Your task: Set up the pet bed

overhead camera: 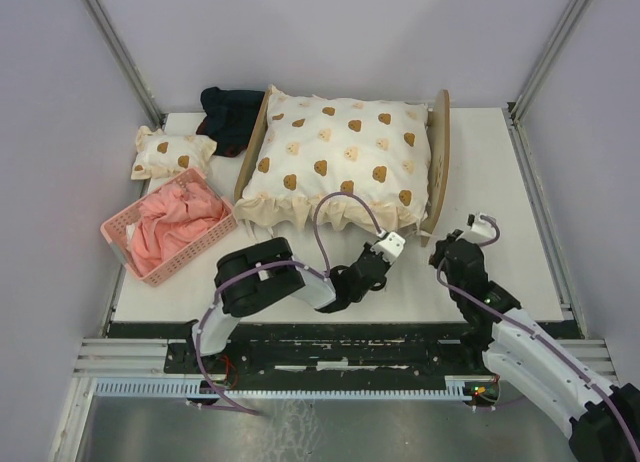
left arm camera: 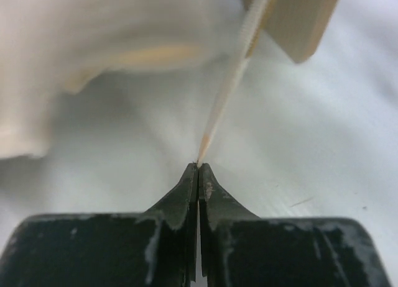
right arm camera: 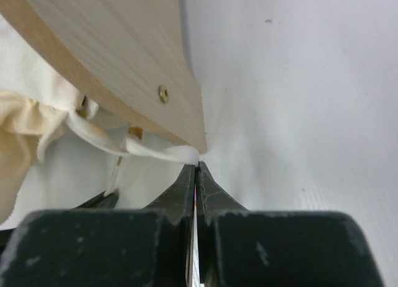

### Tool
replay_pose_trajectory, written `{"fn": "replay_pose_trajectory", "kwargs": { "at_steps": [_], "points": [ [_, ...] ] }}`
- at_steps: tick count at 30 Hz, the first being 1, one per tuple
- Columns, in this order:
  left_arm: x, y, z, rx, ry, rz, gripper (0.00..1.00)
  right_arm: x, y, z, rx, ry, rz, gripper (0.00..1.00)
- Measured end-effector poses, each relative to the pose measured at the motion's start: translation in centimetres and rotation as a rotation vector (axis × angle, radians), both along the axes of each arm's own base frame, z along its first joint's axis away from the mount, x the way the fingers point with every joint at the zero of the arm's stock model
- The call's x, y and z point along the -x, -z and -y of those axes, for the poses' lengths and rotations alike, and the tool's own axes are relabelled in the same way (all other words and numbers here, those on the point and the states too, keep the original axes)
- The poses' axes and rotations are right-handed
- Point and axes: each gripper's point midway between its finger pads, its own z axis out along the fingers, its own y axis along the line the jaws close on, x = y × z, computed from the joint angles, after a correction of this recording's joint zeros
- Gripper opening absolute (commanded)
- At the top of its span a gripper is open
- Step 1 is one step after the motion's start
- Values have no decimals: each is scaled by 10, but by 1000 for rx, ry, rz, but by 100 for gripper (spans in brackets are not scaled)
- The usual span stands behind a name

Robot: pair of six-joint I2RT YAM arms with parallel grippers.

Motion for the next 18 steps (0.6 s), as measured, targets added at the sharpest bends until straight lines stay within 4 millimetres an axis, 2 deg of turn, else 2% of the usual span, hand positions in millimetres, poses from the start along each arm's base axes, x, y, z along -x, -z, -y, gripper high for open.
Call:
{"fn": "replay_pose_trajectory", "kwargs": {
  "at_steps": [2,5,12,18],
  "points": [
    [-3,4,-13,-11,-19,-3,3,-2,-5,5,15,22,5,2],
    [-13,-6,-28,-5,-58,5,3,-6,-14,15,35,63,16,2],
    [-36,-35,-41,60,-117,24,3,-9,-15,35,68,131,15,2],
    [-43,-38,-46,76,-141,17,3,-14,-7,38,101,133,-13,2]
  ]
}}
